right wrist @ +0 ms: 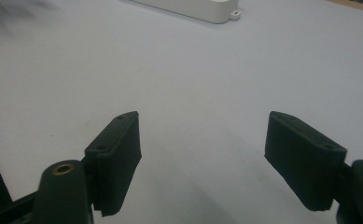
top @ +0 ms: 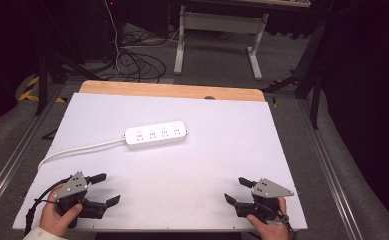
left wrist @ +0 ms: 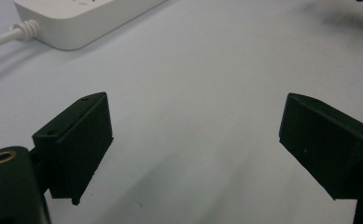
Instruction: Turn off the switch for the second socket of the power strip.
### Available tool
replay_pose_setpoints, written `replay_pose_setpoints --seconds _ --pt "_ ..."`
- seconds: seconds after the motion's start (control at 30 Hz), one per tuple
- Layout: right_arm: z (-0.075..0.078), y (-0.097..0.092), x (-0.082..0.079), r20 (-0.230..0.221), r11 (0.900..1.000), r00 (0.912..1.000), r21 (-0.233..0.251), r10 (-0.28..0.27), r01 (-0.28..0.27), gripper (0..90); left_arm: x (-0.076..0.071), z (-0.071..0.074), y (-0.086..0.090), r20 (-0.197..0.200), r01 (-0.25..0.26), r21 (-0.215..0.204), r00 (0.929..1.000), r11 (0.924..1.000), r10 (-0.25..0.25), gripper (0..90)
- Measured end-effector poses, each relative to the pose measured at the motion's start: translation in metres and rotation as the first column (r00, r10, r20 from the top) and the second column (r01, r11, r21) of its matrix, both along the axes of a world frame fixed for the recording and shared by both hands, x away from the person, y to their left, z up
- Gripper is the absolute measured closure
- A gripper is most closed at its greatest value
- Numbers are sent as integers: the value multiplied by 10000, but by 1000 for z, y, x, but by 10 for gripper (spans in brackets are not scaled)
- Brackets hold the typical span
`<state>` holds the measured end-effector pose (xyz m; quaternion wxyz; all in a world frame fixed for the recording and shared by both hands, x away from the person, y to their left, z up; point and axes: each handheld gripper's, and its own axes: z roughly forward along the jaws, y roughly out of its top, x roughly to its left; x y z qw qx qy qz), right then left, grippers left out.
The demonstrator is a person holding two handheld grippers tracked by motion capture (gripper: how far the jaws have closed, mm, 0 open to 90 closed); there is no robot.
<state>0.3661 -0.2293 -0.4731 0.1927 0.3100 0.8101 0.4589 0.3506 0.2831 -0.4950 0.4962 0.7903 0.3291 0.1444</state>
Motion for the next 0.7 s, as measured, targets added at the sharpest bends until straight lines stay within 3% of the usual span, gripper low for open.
replay_pose_setpoints --seconds 0.1,0.13,0.3,0.33,0.37,0.5,0.7 --pt "0 0 0 -5 10000 10000 -24 6 -6 276 -3 0 -1 288 -51 58 9996 10000 49 102" --pt "0 1 0 -10 10000 10000 -54 22 -22 276 -3 1 -3 382 -7 346 9993 9994 -7 102" --pt "0 2 0 -2 9999 10000 -91 48 -48 275 -2 7 -10 4 92 952 10000 9954 -93 99" --pt "0 2 0 -2 9999 10000 -91 48 -48 275 -2 8 -11 -84 90 913 9999 9958 -83 99" --pt "0 2 0 -2 9999 10000 -102 44 -44 275 -2 8 -10 58 21 993 10000 9951 -27 98" --pt "0 2 0 -2 9999 10000 -89 55 -55 276 -3 10 -9 231 -337 616 9992 9975 323 96" --pt "0 2 0 -4 9999 10000 -82 64 -64 276 -4 12 -7 471 -505 428 9977 9978 485 93"
